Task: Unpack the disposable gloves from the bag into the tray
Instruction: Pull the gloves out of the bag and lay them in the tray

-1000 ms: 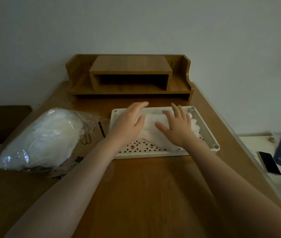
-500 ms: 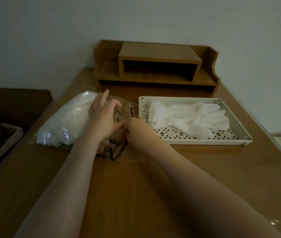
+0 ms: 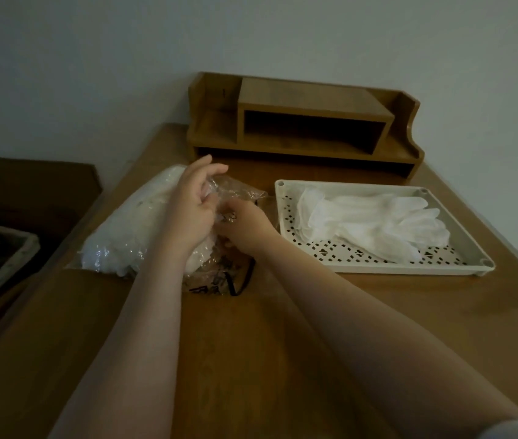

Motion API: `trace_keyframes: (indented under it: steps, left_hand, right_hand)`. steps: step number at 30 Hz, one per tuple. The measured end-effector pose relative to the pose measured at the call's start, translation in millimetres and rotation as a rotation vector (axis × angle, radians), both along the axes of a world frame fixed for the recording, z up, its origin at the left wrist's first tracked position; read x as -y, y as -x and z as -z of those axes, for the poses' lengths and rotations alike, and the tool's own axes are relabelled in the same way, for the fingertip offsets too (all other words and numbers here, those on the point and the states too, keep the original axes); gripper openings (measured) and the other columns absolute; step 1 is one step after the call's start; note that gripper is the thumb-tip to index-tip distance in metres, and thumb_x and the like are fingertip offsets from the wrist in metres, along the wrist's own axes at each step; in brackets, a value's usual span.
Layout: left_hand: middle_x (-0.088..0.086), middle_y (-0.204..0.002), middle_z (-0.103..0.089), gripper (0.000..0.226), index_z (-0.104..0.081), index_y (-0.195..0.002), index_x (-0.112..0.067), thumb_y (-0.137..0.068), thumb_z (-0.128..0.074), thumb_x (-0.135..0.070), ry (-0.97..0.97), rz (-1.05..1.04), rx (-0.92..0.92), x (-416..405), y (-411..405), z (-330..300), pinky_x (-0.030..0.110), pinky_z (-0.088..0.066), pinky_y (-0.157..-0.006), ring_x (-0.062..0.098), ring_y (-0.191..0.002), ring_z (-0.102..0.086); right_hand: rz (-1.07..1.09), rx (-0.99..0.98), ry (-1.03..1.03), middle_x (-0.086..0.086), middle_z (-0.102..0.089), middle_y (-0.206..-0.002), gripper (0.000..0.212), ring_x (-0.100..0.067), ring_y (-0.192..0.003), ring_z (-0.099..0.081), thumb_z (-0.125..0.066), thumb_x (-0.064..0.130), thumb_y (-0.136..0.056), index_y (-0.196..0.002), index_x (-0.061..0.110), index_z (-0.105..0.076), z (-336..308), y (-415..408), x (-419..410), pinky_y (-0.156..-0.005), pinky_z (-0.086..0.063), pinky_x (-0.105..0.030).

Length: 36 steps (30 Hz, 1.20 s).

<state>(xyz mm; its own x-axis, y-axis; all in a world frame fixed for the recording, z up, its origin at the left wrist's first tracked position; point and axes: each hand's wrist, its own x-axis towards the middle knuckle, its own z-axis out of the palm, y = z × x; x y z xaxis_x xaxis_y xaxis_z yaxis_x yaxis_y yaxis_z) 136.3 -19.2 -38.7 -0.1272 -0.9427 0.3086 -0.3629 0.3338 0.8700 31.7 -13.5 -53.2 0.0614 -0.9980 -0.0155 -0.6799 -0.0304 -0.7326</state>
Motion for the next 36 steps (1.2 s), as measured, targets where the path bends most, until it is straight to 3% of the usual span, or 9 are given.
trace_keyframes:
  steps: [7, 11, 16, 19, 21, 24, 26, 31, 36]
  left_hand:
    - [-0.017, -0.153, -0.022, 0.069, -0.054, -0.13, -0.025, -0.084, -0.033, 0.022, 0.0, 0.048, 0.012, 5.7, -3.0, 8.1, -0.002, -0.027, -0.089, 0.003, -0.141, -0.02]
    - [-0.013, -0.153, -0.024, 0.069, -0.057, -0.126, -0.024, -0.082, -0.032, 0.023, 0.018, 0.034, 0.058, 10.1, 0.2, 14.9, 0.011, -0.021, -0.102, 0.005, -0.142, -0.019]
    - [-0.014, -0.15, -0.03, 0.068, -0.057, -0.114, -0.034, -0.082, -0.034, 0.022, 0.05, -0.005, 0.026, 7.9, 3.6, 17.0, 0.015, -0.025, -0.107, 0.004, -0.14, -0.024]
    - [-0.014, -0.149, -0.031, 0.067, -0.059, -0.119, -0.028, -0.082, -0.033, 0.022, 0.043, -0.033, 0.011, 8.5, 2.7, 17.1, 0.016, -0.024, -0.108, 0.002, -0.139, -0.025]
    - [-0.014, -0.149, -0.032, 0.067, -0.061, -0.114, -0.031, -0.082, -0.033, 0.021, 0.044, -0.028, 0.028, 7.8, 3.8, 17.5, 0.019, -0.024, -0.11, 0.001, -0.138, -0.025]
    - [-0.015, -0.149, -0.033, 0.065, -0.061, -0.089, -0.04, -0.082, -0.035, 0.019, 0.045, -0.034, 0.094, 7.2, 6.8, 17.4, 0.021, -0.025, -0.109, 0.002, -0.137, -0.026]
    - [-0.013, -0.15, -0.033, 0.06, -0.059, -0.08, -0.038, -0.082, -0.036, 0.018, 0.054, -0.054, 0.126, 7.5, 9.0, 16.1, 0.021, -0.025, -0.105, 0.006, -0.138, -0.026]
    - [-0.005, -0.152, -0.03, 0.046, -0.056, -0.088, -0.023, -0.083, -0.038, 0.018, 0.108, -0.117, 0.24, 1.1, 20.1, 2.2, 0.017, -0.022, -0.1, 0.013, -0.14, -0.024]
    - [0.0, -0.151, -0.029, 0.033, -0.059, -0.102, -0.006, -0.084, -0.041, 0.016, 0.069, -0.125, 0.257, -5.1, 27.3, -1.9, 0.022, -0.03, -0.098, 0.018, -0.14, -0.025]
  right_hand:
    - [-0.015, -0.069, -0.036, -0.001, -0.059, -0.074, 0.013, -0.01, -0.061, -0.052, -0.056, 0.015, -0.093, -0.088, 0.005, -0.062, -2.0, -0.3, -3.6, -0.056, -0.043, -0.02]
    - [0.04, -0.07, 0.004, -0.018, -0.068, -0.087, 0.02, -0.02, -0.066, -0.057, -0.05, 0.008, -0.093, -0.095, -0.006, -0.065, -8.0, 15.9, -13.7, -0.063, -0.05, -0.029]
    - [0.047, -0.02, -0.065, -0.016, -0.066, -0.087, 0.016, -0.026, -0.074, -0.066, -0.05, 0.008, -0.094, -0.095, -0.002, -0.062, -1.6, 5.2, -11.2, -0.071, -0.056, -0.035]
    - [0.048, -0.113, -0.102, -0.007, -0.052, -0.064, 0.029, -0.018, -0.055, -0.052, -0.054, 0.019, -0.094, -0.068, 0.005, -0.051, 4.2, -1.1, -1.6, -0.05, -0.043, -0.025]
    - [0.027, -0.171, -0.108, -0.003, -0.048, -0.061, 0.034, -0.015, -0.052, -0.047, -0.053, 0.019, -0.094, -0.063, 0.01, -0.044, 5.2, 1.0, 0.0, -0.048, -0.039, -0.023]
    - [0.009, 0.07, -0.106, -0.003, -0.056, -0.067, 0.025, -0.016, -0.055, -0.054, -0.053, 0.02, -0.094, -0.072, 0.011, -0.053, 0.7, 10.8, -9.4, -0.059, -0.052, -0.033]
    - [0.01, 0.171, -0.039, -0.002, -0.056, -0.067, 0.022, -0.015, -0.058, -0.052, -0.054, 0.019, -0.093, -0.072, 0.011, -0.055, -5.1, 16.5, -18.1, -0.063, -0.05, -0.035]
    - [0.136, 0.517, 0.094, -0.002, -0.042, -0.058, 0.023, -0.016, -0.055, -0.038, -0.051, 0.01, -0.089, -0.066, 0.01, -0.049, -31.5, 33.6, -38.7, -0.053, -0.031, -0.029]
    - [0.239, 0.935, 0.194, -0.003, -0.044, -0.058, 0.022, -0.013, -0.051, -0.038, -0.041, 0.003, -0.088, -0.066, 0.007, -0.045, -51.8, 73.4, -61.4, -0.049, -0.031, -0.024]
